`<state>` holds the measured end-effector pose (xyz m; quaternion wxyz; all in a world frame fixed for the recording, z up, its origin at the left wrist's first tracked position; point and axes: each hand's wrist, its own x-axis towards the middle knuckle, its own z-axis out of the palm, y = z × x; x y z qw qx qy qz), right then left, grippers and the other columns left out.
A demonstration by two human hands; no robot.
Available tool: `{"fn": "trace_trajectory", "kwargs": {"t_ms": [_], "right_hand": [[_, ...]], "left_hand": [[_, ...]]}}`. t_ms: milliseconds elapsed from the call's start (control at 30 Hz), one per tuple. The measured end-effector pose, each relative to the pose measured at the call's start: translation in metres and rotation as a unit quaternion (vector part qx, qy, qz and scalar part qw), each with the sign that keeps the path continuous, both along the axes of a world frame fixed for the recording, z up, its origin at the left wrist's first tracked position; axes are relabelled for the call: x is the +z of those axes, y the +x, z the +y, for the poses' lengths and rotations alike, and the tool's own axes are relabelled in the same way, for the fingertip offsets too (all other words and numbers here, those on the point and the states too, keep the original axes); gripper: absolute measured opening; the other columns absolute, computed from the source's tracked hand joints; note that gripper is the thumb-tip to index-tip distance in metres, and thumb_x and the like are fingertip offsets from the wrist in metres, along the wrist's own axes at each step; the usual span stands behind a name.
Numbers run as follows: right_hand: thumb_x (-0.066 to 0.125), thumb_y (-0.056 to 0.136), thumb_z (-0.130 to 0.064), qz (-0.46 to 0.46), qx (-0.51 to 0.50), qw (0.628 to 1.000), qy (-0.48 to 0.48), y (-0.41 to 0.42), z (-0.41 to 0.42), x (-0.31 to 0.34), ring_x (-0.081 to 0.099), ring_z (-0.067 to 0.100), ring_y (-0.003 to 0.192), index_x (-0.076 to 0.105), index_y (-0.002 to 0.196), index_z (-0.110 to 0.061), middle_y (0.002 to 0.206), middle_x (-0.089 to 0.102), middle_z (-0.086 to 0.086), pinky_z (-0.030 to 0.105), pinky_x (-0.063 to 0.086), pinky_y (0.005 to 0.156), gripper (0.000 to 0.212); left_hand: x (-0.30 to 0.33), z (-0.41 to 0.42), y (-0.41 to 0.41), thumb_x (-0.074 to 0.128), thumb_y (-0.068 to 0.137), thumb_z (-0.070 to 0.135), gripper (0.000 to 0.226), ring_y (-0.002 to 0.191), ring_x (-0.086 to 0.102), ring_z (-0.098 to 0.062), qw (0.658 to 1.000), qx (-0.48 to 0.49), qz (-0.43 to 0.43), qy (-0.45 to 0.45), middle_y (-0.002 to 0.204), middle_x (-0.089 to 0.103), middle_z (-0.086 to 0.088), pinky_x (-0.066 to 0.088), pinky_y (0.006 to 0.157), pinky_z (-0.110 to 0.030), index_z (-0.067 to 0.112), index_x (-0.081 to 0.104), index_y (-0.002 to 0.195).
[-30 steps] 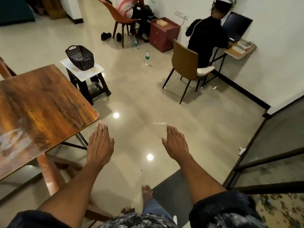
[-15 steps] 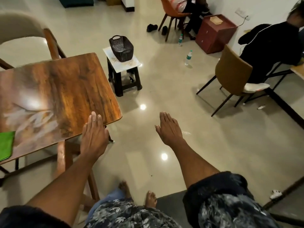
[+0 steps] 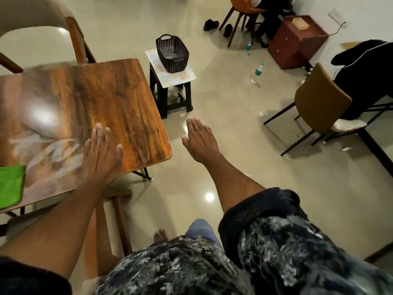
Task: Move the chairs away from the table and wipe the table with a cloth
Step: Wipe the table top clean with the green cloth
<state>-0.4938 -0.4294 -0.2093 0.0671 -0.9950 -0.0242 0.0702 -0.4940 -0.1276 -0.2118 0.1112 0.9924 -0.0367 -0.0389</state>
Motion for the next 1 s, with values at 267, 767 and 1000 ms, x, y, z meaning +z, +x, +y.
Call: {"fn": "trace_trajectory", "kwargs": {"t_ms": [267,767,1000], "right_hand": [[0.027,0.115,-0.045,0.021,0.053,0.998,0.014,0.073,0.017,-0.010,0.007,0.026,0.165,0.007,0.169,-0.007,0.177,0.010,0.013,0.041,0.013,0.132,0.069],[0.026,0.114,-0.049,0.040,0.245,0.965,0.088,0.211,0.101,-0.045,0.008,0.022,0.165,0.010,0.169,-0.008,0.178,0.011,0.009,0.041,0.014,0.133,0.070],[0.025,0.114,-0.050,0.112,0.299,0.944,0.085,0.195,0.141,-0.087,0.009,0.022,0.165,0.009,0.169,-0.008,0.178,0.011,0.009,0.041,0.014,0.133,0.072]], "left_hand": [[-0.014,0.017,0.038,0.028,0.113,0.040,0.067,0.164,0.004,-0.032,0.999,0.036,0.006,-0.008,0.176,0.003,-0.019,0.007,0.130,-0.050,0.002,0.013,0.167],[-0.012,0.073,0.041,0.037,0.103,0.030,0.065,0.145,0.044,-0.050,0.960,0.271,0.016,0.061,0.155,0.043,-0.039,0.037,0.116,-0.058,-0.014,0.041,0.151],[-0.037,0.107,-0.024,0.040,0.112,0.030,0.063,0.161,0.022,-0.035,0.926,0.358,0.094,0.077,0.172,0.021,-0.025,0.018,0.129,-0.049,-0.003,0.026,0.163]]}}
